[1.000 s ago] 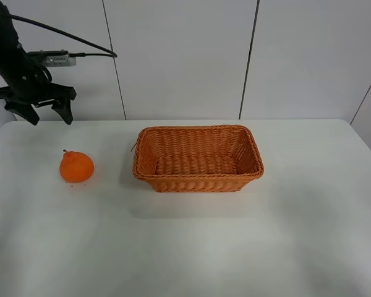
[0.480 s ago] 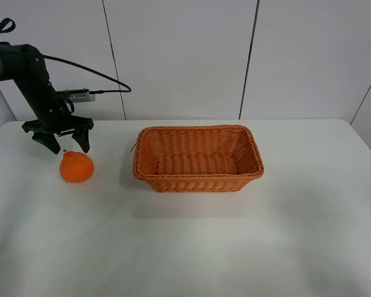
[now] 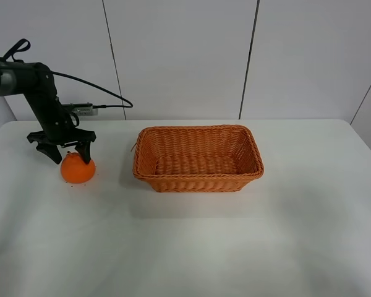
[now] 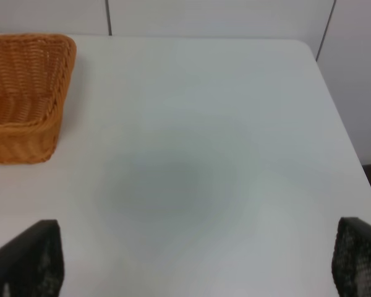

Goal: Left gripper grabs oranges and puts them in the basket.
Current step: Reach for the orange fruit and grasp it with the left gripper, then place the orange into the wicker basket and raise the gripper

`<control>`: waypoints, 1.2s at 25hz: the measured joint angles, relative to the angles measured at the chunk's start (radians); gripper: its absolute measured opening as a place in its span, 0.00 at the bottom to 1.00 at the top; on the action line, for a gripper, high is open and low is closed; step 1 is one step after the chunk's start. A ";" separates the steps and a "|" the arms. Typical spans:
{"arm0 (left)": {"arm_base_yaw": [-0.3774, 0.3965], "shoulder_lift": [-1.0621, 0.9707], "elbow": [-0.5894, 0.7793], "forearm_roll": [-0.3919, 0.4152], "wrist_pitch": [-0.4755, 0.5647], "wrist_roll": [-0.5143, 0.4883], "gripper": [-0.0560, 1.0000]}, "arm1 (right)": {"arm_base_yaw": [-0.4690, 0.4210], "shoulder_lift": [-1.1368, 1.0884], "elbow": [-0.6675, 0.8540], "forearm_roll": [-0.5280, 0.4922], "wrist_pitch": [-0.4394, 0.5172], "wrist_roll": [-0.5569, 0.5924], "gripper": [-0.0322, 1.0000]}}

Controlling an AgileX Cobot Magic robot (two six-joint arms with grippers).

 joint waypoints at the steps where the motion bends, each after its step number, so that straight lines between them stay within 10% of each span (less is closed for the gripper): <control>1: 0.000 0.007 0.000 0.000 0.000 -0.001 0.86 | 0.000 0.000 0.000 0.000 0.000 0.000 0.70; 9: 0.000 0.026 0.027 -0.027 -0.018 -0.022 0.80 | 0.000 0.000 0.000 0.001 0.000 0.000 0.70; 16: 0.000 0.021 0.041 -0.018 -0.016 -0.029 0.31 | 0.000 0.000 0.000 0.001 0.000 0.000 0.70; 30: 0.001 -0.085 -0.100 0.006 0.136 -0.053 0.22 | 0.000 0.000 0.000 0.001 0.000 0.000 0.70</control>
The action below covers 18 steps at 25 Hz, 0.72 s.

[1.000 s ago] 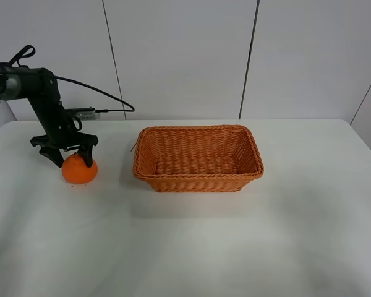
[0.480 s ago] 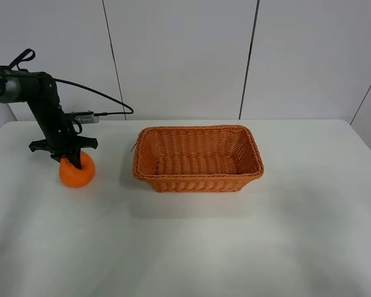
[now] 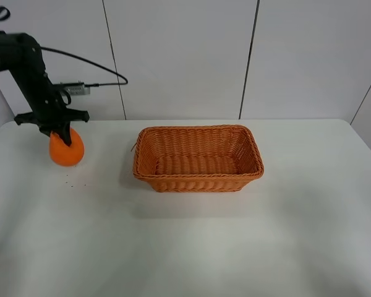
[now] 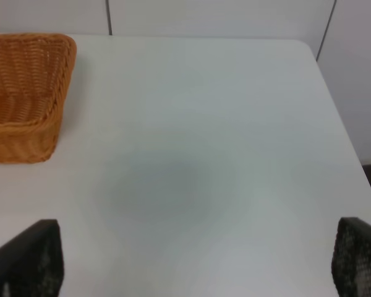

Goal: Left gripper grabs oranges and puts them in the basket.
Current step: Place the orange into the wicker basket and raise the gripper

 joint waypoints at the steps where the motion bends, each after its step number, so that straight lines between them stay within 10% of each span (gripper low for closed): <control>1: 0.000 -0.021 -0.024 0.000 0.014 -0.001 0.22 | 0.000 0.000 0.000 0.000 0.000 0.000 0.70; 12: -0.023 -0.150 -0.132 -0.038 0.020 -0.015 0.19 | 0.000 0.000 0.000 0.000 0.000 0.000 0.70; 18: -0.182 -0.154 -0.132 -0.040 0.020 -0.021 0.18 | 0.000 0.000 0.000 0.000 0.000 0.000 0.70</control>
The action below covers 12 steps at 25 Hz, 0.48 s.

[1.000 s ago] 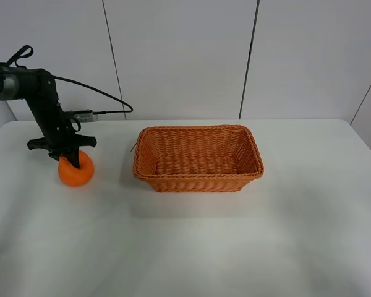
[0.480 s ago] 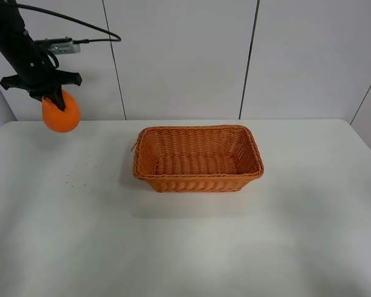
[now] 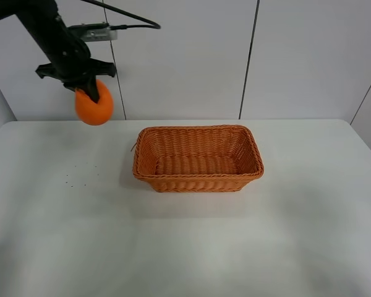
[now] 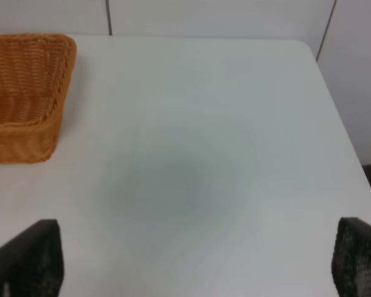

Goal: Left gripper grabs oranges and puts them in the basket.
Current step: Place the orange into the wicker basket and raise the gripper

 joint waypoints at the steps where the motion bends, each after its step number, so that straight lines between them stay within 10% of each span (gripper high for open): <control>1: -0.029 0.000 0.000 0.000 0.000 0.000 0.18 | 0.000 0.000 0.000 0.000 0.000 0.000 0.70; 12: -0.311 0.052 -0.024 -0.011 -0.007 0.000 0.18 | 0.000 0.000 0.000 0.000 0.000 0.000 0.70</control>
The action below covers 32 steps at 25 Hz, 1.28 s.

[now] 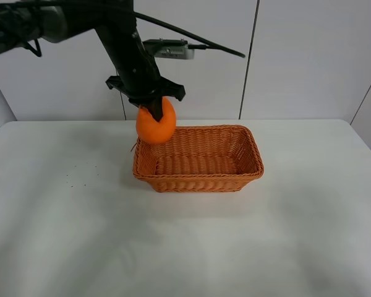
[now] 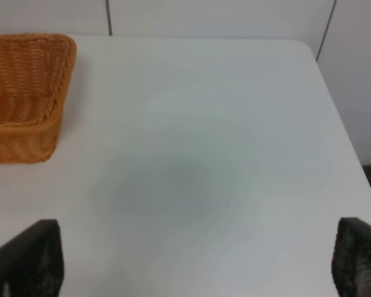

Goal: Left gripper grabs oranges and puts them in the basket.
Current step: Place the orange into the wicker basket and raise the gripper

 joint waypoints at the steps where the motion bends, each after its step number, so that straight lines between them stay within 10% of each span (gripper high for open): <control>1: -0.016 0.024 -0.016 0.000 -0.005 0.000 0.18 | 0.000 0.000 0.000 0.000 0.000 0.000 0.70; 19: -0.083 0.369 -0.197 0.001 -0.121 0.020 0.20 | 0.000 0.000 0.000 0.000 0.000 0.000 0.70; 26: -0.083 0.369 -0.202 -0.005 -0.098 0.012 0.79 | 0.000 0.000 0.000 0.000 0.000 0.000 0.70; 32: -0.083 0.369 -0.212 -0.012 -0.058 0.022 0.89 | 0.000 0.000 0.000 0.000 0.000 0.000 0.70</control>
